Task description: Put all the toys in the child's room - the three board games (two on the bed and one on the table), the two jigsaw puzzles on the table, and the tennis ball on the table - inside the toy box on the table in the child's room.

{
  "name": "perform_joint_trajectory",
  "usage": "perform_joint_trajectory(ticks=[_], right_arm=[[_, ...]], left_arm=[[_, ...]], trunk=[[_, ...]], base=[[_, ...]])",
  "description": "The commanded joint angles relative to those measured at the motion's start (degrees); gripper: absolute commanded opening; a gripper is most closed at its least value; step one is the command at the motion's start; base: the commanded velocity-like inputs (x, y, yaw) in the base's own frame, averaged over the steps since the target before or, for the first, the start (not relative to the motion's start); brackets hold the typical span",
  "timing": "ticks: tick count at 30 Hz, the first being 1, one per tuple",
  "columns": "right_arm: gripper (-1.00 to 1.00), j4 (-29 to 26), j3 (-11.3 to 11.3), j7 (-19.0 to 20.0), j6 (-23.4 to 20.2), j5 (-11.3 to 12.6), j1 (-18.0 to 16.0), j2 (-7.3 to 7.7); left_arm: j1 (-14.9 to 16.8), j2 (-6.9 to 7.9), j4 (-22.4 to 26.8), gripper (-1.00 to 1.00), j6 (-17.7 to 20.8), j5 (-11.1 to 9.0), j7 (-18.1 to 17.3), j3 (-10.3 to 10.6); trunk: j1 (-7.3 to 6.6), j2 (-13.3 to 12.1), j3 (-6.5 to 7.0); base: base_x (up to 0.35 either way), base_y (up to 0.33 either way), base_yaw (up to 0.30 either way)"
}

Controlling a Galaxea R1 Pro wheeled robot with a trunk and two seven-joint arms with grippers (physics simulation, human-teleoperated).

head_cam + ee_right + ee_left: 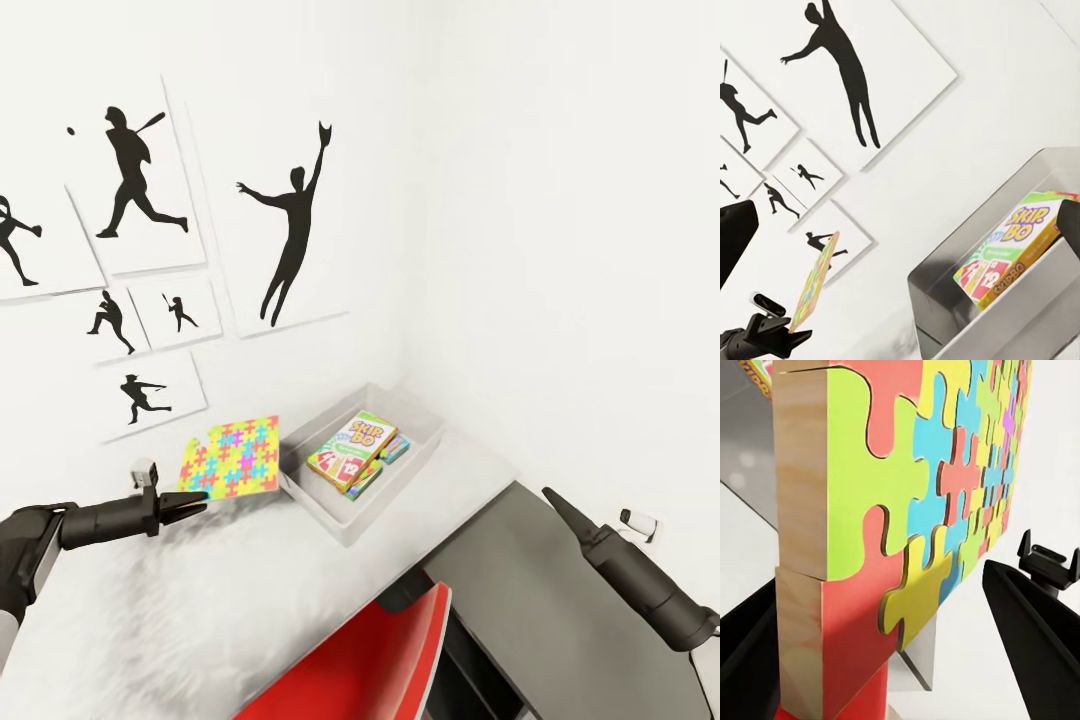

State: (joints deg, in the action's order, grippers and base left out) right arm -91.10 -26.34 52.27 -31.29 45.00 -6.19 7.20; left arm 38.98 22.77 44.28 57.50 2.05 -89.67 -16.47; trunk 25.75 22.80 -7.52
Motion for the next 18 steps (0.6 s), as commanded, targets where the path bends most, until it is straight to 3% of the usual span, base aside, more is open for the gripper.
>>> perform_joint_trajectory(ticks=[1,18], right_arm=[[1.00,0.0,0.0,0.0,-0.3,0.4,-0.1,0.00],[1.00,0.0,0.0,-0.1,-0.2,0.1,-0.1,-0.52]], left_arm=[[0.0,0.00,0.0,-1.00,0.6,0.2,-0.3,0.0],[0.1,-0.51,0.0,-1.00,0.8,0.8,-0.3,0.0]], trunk=[[0.03,0.1,-0.12],[0.03,0.1,-0.12]], base=[[0.000,0.000,0.000],[0.000,0.000,0.000]])
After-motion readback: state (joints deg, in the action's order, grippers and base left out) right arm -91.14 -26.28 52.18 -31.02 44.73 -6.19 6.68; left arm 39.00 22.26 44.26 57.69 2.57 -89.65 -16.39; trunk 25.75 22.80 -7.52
